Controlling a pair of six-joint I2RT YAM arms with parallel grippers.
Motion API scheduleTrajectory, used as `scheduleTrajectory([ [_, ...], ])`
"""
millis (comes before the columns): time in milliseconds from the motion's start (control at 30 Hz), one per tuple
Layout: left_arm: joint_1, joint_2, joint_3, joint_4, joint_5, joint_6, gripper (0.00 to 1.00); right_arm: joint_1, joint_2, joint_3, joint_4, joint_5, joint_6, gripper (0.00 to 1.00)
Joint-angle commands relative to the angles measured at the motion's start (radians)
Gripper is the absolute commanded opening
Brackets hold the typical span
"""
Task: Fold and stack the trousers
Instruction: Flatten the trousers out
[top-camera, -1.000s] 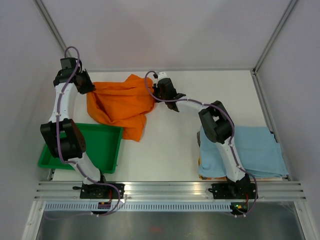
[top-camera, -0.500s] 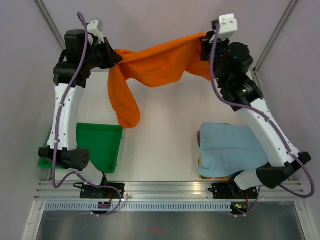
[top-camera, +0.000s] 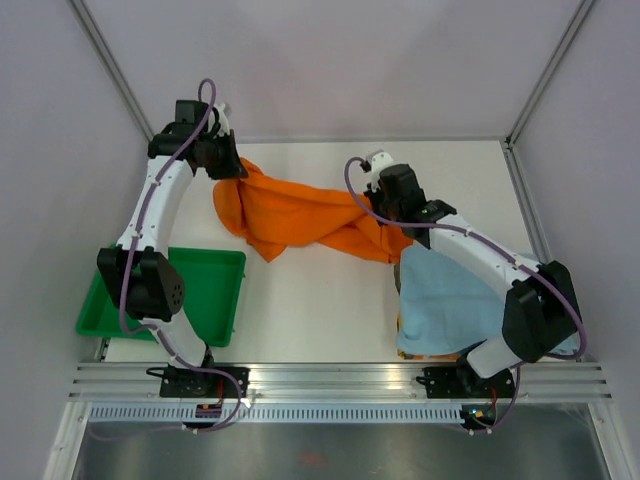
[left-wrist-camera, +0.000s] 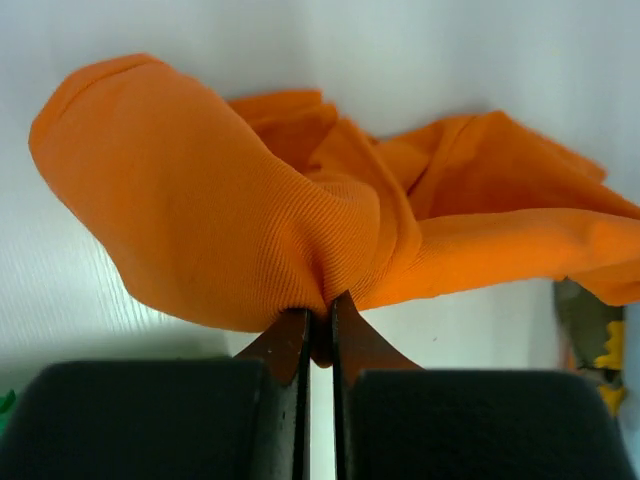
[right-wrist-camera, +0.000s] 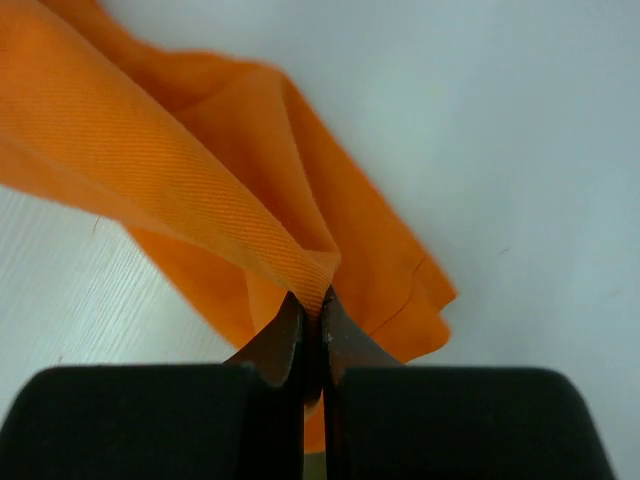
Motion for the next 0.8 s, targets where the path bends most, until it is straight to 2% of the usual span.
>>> scheduleTrajectory([
  [0, 0.002, -0.121, -0.142, 0.073, -0.050, 0.108, 0.02, 0.000, -0.174, -0.125, 0.061, -0.147, 0.154, 0.00],
  [67, 0.002, -0.160, -0.179, 0.095, -0.096, 0.100, 0.02, 0.000, -0.245, -0.174, 0.075, -0.110, 0.180, 0.00],
  [167, 0.002, -0.162, -0.155, 0.083, -0.127, 0.099, 0.02, -0.001, -0.274, -0.112, 0.037, 0.000, 0.132, 0.00],
  [267, 0.002, -0.148, -0.038, 0.024, -0.155, 0.090, 0.02, -0.001, -0.245, 0.026, -0.018, 0.147, 0.037, 0.00],
  [333, 0.002, -0.142, 0.124, -0.066, -0.138, 0.073, 0.02, -0.001, -0.221, 0.121, -0.072, 0.252, -0.003, 0.00],
  [400, 0.001, -0.172, 0.260, -0.092, -0.082, 0.064, 0.02, 0.000, -0.193, 0.304, -0.150, 0.295, -0.033, 0.00],
  [467, 0.001, -0.220, 0.301, -0.063, -0.064, 0.048, 0.02, -0.001, -0.205, 0.422, -0.164, 0.289, -0.053, 0.00],
  [633, 0.001, -0.368, 0.312, -0.025, -0.121, 0.042, 0.02, 0.000, -0.299, 0.497, -0.138, 0.165, -0.200, 0.00],
  [767, 0.001, -0.427, 0.307, -0.080, -0.117, 0.041, 0.02, -0.001, -0.333, 0.554, -0.178, 0.226, -0.307, 0.00],
])
